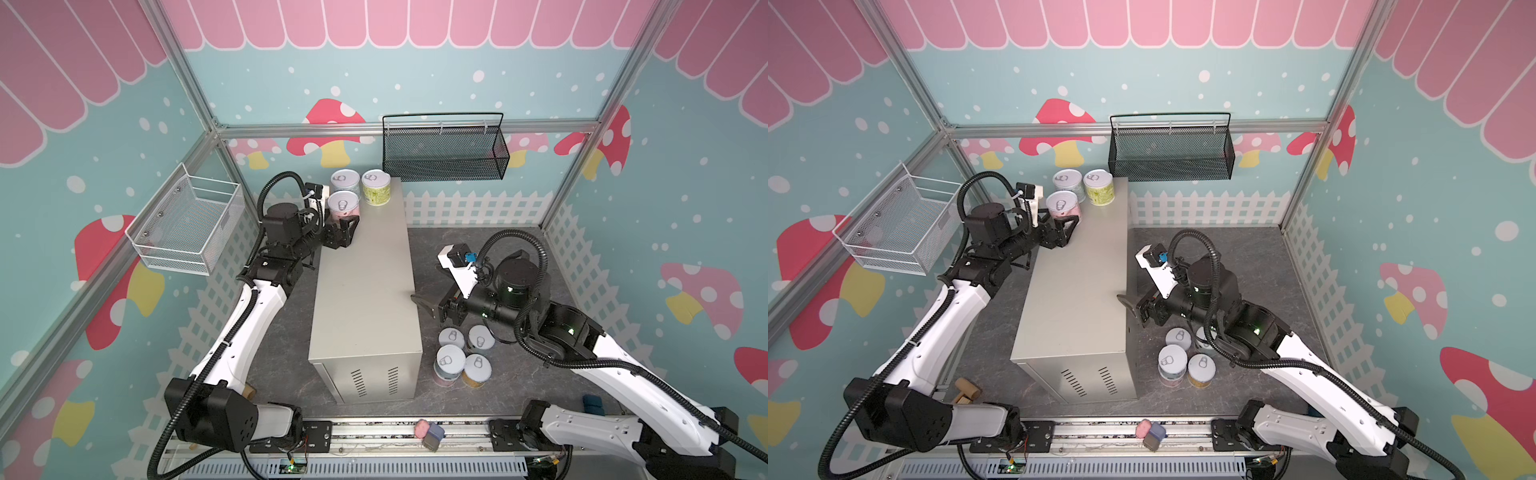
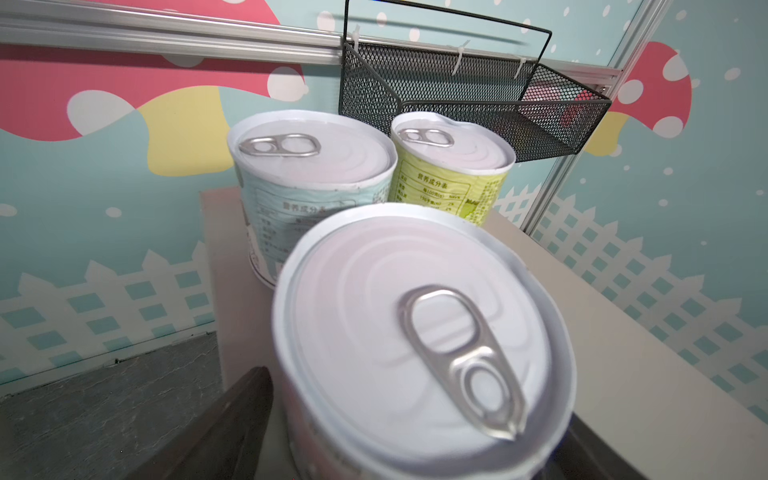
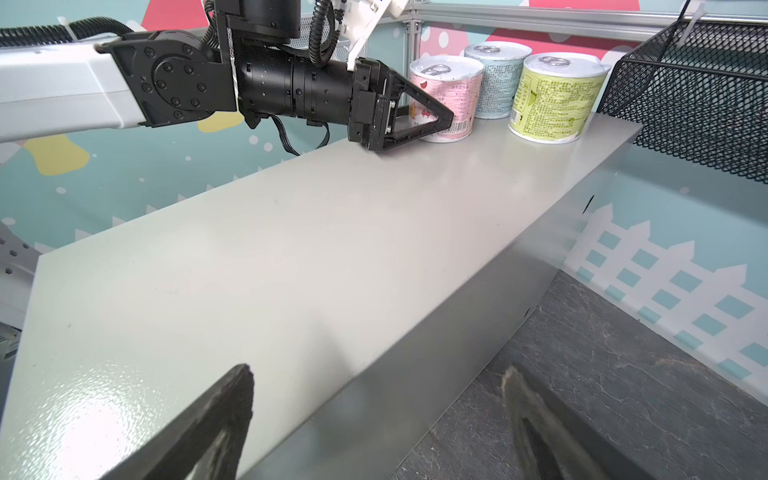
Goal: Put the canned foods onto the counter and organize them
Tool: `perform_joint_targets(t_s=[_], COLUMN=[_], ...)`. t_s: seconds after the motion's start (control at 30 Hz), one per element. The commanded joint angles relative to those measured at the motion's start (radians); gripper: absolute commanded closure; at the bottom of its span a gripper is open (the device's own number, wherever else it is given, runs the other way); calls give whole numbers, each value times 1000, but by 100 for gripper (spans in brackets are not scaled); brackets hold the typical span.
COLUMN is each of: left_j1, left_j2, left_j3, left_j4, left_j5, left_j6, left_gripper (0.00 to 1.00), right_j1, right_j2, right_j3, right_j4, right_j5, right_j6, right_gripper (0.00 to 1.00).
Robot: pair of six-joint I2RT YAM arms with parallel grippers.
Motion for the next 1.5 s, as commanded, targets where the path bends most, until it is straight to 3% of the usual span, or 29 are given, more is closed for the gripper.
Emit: perform_joint_targets(t_s=[0.0, 0.33, 0.53, 0.7, 1.03, 1.47], left_j1=[8, 19, 112, 159, 161, 163], left_j2=[-53, -254, -270, -223, -51, -13], left_j3=[-26, -47, -24, 4, 110, 94], left_j4=[-23, -264, -367, -336, -284, -241], left_j5=[-16, -156, -207, -143, -83, -35], left_j6=[1, -30, -87, -105, -117, -128], left_gripper=[5, 1, 1, 1, 1, 1], right_j1=[4, 4, 3, 4, 4, 3], right_j2=[-15, -3, 31, 36, 27, 55], right_j3=[-16, 18, 77, 77, 71, 71], right_j4=[15, 4, -18, -13, -15, -6], right_j5=[-12, -8, -9, -11, 2, -5], right_j6=[-3, -2, -16, -11, -5, -1], right_gripper=[5, 5, 5, 4, 4, 4])
